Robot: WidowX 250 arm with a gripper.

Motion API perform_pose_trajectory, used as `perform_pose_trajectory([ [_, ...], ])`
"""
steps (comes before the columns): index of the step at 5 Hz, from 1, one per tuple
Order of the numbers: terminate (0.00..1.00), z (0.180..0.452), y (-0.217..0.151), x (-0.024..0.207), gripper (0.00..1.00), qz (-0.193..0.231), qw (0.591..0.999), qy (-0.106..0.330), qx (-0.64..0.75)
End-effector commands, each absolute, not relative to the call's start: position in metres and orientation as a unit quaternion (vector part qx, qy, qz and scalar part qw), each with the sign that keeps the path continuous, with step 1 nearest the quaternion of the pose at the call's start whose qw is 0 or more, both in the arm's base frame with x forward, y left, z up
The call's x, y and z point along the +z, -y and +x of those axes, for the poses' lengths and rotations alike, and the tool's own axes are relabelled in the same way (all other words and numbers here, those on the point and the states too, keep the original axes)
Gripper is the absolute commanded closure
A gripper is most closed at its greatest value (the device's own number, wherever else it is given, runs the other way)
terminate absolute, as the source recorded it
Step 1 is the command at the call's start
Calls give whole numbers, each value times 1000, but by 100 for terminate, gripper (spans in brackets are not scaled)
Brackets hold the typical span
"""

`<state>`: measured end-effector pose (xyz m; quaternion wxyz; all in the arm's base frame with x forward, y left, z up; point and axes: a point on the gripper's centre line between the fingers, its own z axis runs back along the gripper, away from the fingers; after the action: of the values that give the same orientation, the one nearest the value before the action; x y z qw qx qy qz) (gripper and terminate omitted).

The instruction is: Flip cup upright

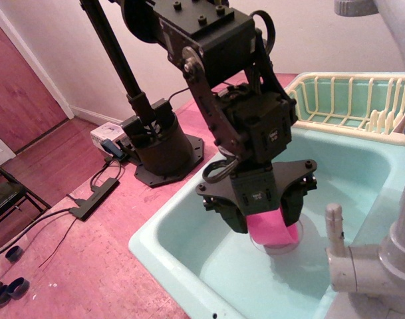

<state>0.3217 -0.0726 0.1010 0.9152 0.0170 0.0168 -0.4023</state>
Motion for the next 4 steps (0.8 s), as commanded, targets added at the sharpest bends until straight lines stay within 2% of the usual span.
perform_pose_trajectory([
  [1, 0, 328, 77, 115, 100, 29, 913, 3, -406],
  [3, 0, 335, 80, 117, 100, 31, 908, 8, -417],
  [4, 0, 337, 82, 115, 0, 28, 907, 12, -419],
])
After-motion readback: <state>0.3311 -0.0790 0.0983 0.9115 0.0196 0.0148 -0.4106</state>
